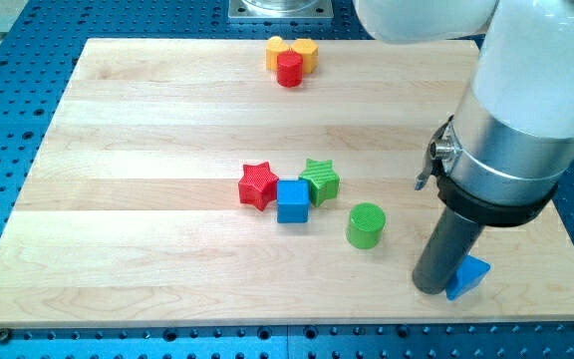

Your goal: Place the green circle at the top of the triangle

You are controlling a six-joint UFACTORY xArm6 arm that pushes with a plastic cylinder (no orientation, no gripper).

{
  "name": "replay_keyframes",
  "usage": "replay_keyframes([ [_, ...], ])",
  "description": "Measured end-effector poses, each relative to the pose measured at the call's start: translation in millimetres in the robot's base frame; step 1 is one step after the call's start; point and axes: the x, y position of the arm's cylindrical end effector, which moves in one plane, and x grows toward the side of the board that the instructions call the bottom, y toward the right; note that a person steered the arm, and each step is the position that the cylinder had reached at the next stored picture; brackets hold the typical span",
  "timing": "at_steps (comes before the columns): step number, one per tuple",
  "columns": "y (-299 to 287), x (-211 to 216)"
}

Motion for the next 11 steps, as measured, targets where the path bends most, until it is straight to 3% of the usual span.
replay_keyframes([
  [1,53,0],
  [2,21,6],
  [3,-79,7],
  [4,-115,-46],
  [6,15,-84],
  [7,-59,-83],
  [8,-31,-45],
  [11,47,-50],
])
